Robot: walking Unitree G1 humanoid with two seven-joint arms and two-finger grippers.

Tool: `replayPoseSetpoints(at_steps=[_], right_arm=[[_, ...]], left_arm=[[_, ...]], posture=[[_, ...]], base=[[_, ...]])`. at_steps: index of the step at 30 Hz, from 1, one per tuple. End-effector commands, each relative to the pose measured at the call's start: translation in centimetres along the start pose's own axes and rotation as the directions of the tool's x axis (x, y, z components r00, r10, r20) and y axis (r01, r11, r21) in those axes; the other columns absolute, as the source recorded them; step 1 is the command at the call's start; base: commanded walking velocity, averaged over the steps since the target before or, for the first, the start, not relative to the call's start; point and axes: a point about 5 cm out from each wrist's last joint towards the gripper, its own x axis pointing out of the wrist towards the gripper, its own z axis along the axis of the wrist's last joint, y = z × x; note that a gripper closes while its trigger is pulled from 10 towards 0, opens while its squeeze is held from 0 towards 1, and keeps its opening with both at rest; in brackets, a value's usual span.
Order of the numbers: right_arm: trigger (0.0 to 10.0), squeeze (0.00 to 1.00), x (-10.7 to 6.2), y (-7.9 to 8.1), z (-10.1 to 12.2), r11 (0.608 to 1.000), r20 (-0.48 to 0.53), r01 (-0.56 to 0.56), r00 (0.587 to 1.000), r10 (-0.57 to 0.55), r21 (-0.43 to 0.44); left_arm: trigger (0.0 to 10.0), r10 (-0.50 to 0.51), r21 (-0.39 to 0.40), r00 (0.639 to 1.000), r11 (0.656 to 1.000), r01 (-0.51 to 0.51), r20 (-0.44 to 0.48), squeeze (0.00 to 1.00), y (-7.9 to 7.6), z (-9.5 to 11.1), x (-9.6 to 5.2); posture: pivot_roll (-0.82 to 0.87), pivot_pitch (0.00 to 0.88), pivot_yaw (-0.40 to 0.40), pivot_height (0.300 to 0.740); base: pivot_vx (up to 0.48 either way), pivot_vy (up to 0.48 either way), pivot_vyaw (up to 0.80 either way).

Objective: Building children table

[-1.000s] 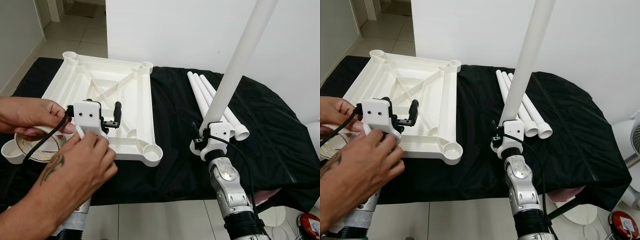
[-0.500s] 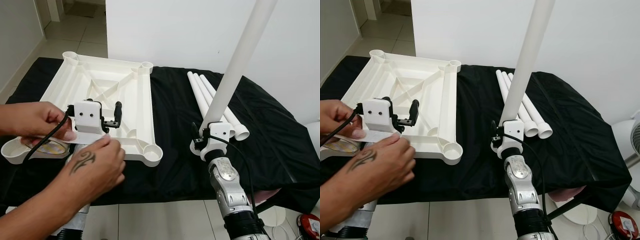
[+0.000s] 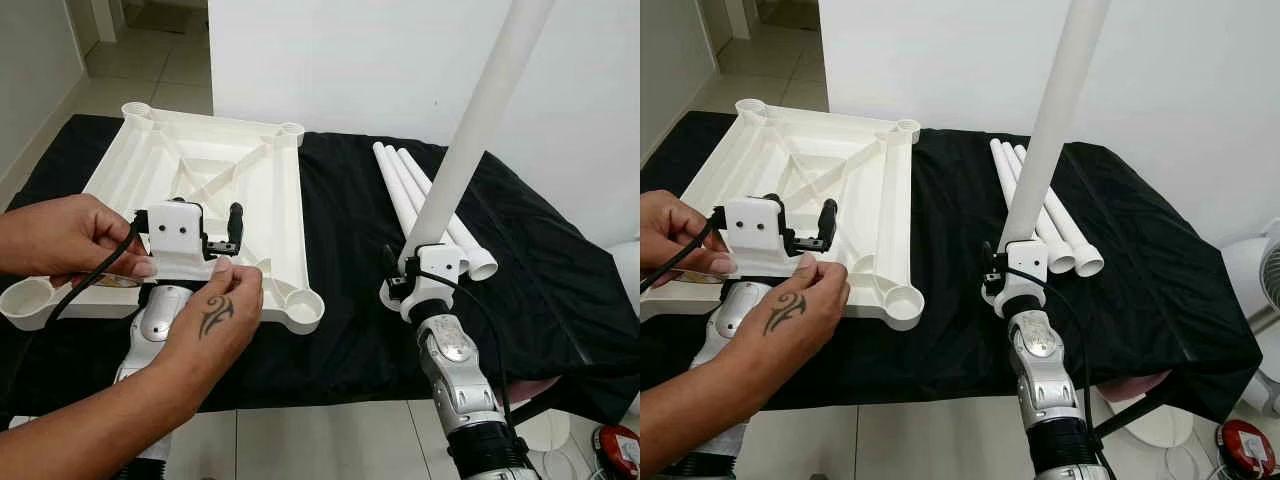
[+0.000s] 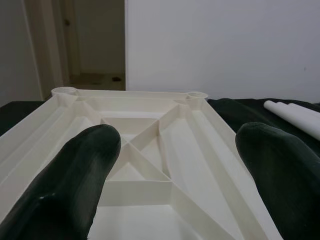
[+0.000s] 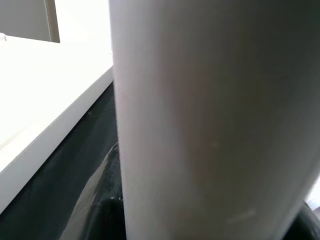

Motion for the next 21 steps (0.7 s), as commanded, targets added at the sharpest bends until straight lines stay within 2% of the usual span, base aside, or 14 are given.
replayPoseSetpoints(at_steps=[1, 21], right_arm=[[10.0, 0.0, 0.13, -0.32, 0.31, 1.0, 0.02, 0.009, 1.0, -0.009, -0.005], [10.0, 0.0, 0.12, -0.18, 0.31, 1.0, 0.022, 0.011, 1.0, -0.011, -0.002]], left_arm=[[10.0, -0.045, -0.015, 0.999, 0.999, 0.045, 0.004, 0.0, -0.61, -0.02, 0.08], [10.0, -0.043, -0.015, 0.999, 0.999, 0.043, 0.005, 0.0, -0.47, 0.07, 0.02]], posture=[[0.05, 0.0, -0.115, 0.74], [0.06, 0.0, -0.111, 0.74]], base=[[0.0, 0.0, 0.0], [0.0, 0.0, 0.0]])
